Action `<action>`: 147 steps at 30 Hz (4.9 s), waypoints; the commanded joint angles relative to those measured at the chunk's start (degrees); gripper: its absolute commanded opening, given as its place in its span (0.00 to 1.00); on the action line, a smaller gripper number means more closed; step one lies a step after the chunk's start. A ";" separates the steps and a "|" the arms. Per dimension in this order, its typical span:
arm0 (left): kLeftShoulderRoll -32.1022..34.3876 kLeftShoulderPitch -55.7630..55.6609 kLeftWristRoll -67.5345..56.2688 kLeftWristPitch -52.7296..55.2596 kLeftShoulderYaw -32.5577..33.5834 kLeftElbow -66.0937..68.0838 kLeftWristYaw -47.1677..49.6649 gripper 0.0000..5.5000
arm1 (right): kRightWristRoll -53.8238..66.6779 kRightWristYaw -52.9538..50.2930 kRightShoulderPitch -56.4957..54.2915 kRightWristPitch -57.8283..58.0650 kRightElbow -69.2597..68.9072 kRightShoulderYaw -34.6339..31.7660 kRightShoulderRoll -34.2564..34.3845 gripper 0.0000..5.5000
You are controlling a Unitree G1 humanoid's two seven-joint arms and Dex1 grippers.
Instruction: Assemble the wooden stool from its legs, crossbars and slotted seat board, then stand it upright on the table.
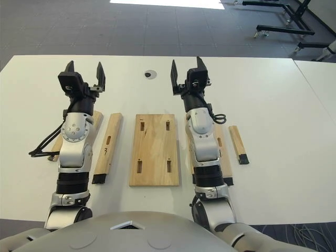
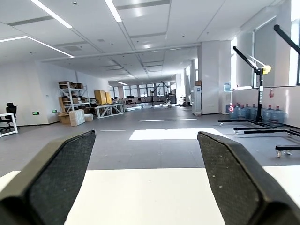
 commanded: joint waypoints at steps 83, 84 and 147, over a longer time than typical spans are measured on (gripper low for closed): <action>-2.70 14.00 -1.44 1.07 -2.53 -12.62 -0.81 0.73 | 20.27 22.46 39.93 60.07 -18.10 -20.33 -29.36 0.23; -2.60 13.91 -1.51 1.13 -2.44 -12.61 -0.86 0.73 | 20.09 22.12 39.56 59.83 -17.84 -20.22 -29.31 0.23; 4.59 -9.36 -62.52 32.37 9.88 1.44 -38.46 0.32 | 4.98 30.59 -3.87 -3.39 1.30 14.69 -7.89 0.23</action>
